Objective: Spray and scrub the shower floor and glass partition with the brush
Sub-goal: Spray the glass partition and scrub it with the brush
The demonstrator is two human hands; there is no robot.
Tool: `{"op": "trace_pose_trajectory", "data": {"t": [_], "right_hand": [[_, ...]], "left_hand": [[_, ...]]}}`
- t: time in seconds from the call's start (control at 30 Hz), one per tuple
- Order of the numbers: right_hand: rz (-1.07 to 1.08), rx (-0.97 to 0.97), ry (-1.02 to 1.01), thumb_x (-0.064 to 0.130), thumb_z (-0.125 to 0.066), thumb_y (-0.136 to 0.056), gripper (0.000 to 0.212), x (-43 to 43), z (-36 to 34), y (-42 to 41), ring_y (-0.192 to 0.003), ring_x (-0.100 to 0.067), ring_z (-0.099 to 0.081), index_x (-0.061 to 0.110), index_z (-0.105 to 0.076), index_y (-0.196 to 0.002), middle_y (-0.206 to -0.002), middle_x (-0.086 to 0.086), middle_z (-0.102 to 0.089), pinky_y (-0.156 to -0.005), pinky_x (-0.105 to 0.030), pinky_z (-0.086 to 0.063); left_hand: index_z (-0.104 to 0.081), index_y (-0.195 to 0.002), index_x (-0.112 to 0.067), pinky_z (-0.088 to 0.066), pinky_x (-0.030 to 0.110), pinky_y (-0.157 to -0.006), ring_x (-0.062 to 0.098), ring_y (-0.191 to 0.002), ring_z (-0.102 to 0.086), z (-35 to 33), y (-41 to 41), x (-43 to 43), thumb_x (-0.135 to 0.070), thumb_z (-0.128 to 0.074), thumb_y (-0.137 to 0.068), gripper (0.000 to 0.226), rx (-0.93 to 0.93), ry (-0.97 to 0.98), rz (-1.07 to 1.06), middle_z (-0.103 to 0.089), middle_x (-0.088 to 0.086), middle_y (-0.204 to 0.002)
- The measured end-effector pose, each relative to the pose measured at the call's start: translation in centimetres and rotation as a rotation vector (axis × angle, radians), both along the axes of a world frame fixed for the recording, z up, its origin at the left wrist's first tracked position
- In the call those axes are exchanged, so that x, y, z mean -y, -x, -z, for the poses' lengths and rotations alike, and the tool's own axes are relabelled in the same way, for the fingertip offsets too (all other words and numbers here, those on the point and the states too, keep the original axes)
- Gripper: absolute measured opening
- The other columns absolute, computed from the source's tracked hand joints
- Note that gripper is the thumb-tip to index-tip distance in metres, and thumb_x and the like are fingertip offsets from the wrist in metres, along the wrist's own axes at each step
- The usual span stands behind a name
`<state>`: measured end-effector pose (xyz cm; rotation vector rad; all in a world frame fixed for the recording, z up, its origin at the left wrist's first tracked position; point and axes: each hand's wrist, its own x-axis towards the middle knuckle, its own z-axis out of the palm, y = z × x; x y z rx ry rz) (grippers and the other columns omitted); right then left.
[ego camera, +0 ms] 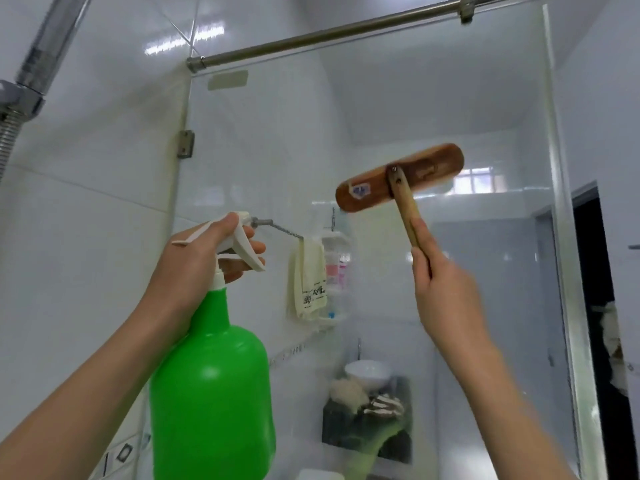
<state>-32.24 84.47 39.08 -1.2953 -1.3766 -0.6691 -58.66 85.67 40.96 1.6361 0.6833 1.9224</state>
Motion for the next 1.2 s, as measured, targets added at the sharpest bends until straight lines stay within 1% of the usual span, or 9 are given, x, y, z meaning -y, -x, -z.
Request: {"op": "trace_pose_trajectory", "data": {"t": [0.1,0.27,0.33,0.47,0.63,0.8,1.0,1.13,1.2], "right_hand": [[0.011,0.03,-0.043,0.029,-0.03,-0.103,0.053,-0.3,-1.8,-0.4,-0.049,-0.02,-0.05,0.05,-0.01,-0.148,-0.06,-0.011,-0.054,-0.039,-0.025,-0.03],[0.021,-0.077,0.133,0.04,-0.034,-0.097,0.063,2.1,8.7,-0.4,-0.049,-0.019,-0.056,0.069,0.008,-0.134,-0.063,-0.012,-0.063,-0.038,-0.025,-0.031],[0.041,-0.051,0.103,0.04,-0.034,-0.097,0.06,2.1,7.9,-1.4,-0.049,-0.021,-0.056,0.07,0.002,-0.135,-0.064,-0.013,-0.064,-0.042,-0.026,-0.035],[0.021,-0.006,0.073,0.038,-0.032,-0.098,0.052,2.9,4.6,-2.7,-0.048,-0.02,-0.053,0.063,-0.01,-0.139,-0.057,-0.009,-0.058,-0.046,-0.033,-0.043],[0.085,-0.02,0.124,0.039,-0.033,-0.098,0.053,4.8,6.6,-3.5,-0.043,-0.015,-0.048,0.069,-0.007,-0.133,-0.046,0.0,-0.048,-0.041,-0.026,-0.033],[0.118,-0.068,0.113,0.037,-0.034,-0.098,0.055,5.5,6.9,-3.4,-0.042,-0.018,-0.047,0.066,-0.006,-0.135,-0.047,-0.003,-0.048,-0.041,-0.029,-0.031],[0.102,-0.017,0.011,0.035,-0.032,-0.101,0.053,3.4,3.0,-3.7,-0.046,-0.021,-0.049,0.055,-0.011,-0.145,-0.056,-0.01,-0.054,-0.04,-0.028,-0.032],[0.159,-0.123,0.147,0.037,-0.037,-0.098,0.065,5.3,9.5,-2.9,-0.043,-0.017,-0.051,0.074,0.007,-0.13,-0.057,-0.007,-0.058,-0.038,-0.025,-0.03],[0.122,-0.132,0.173,0.036,-0.039,-0.098,0.065,5.6,9.9,-2.2,-0.044,-0.017,-0.052,0.072,0.003,-0.132,-0.053,-0.005,-0.055,-0.04,-0.026,-0.032]], "left_hand": [[-0.074,-0.095,-0.013,-0.052,0.05,-0.1,0.031,-0.092,-0.075,0.2,-0.4,0.1,-0.035,-0.052,-0.101,0.031,-0.005,0.015,0.015,-0.079,0.008,-0.088],[-0.073,-0.092,-0.012,-0.055,0.05,-0.095,0.03,-0.089,-0.075,0.7,-1.5,0.2,-0.035,-0.054,-0.098,0.031,-0.037,-0.008,0.047,-0.079,0.009,-0.086],[-0.073,-0.092,-0.011,-0.057,0.049,-0.092,0.032,-0.089,-0.075,0.7,-2.4,0.1,-0.038,-0.058,-0.096,0.03,-0.09,-0.031,0.052,-0.078,0.01,-0.086],[-0.071,-0.079,-0.012,-0.056,0.033,-0.073,0.028,-0.073,-0.074,0.3,-4.3,0.2,-0.045,-0.059,-0.092,0.038,-0.084,-0.07,0.049,-0.075,0.011,-0.073],[-0.068,-0.066,-0.012,-0.055,0.044,-0.072,0.023,-0.055,-0.063,-0.1,-5.7,-0.2,-0.057,-0.056,-0.093,0.054,-0.101,-0.094,-0.011,-0.065,0.004,-0.055],[-0.075,-0.073,-0.014,-0.06,0.048,-0.082,0.03,-0.063,-0.071,-1.4,-6.5,-0.7,-0.049,-0.055,-0.098,0.048,-0.079,-0.08,0.058,-0.073,0.01,-0.066],[-0.075,-0.077,-0.019,-0.059,0.056,-0.081,0.024,-0.06,-0.065,-2.1,-7.9,-1.0,-0.054,-0.054,-0.097,0.046,-0.102,-0.008,0.024,-0.07,0.003,-0.064],[-0.073,-0.083,-0.01,-0.058,0.029,-0.062,0.018,-0.056,-0.07,-2.3,-7.1,-0.8,-0.046,-0.052,-0.101,0.045,-0.061,-0.012,0.104,-0.073,0.006,-0.063],[-0.072,-0.076,-0.011,-0.056,0.032,-0.061,0.018,-0.051,-0.066,-2.4,-6.6,-0.9,-0.046,-0.052,-0.1,0.047,-0.069,-0.033,0.078,-0.069,0.005,-0.058]]}}
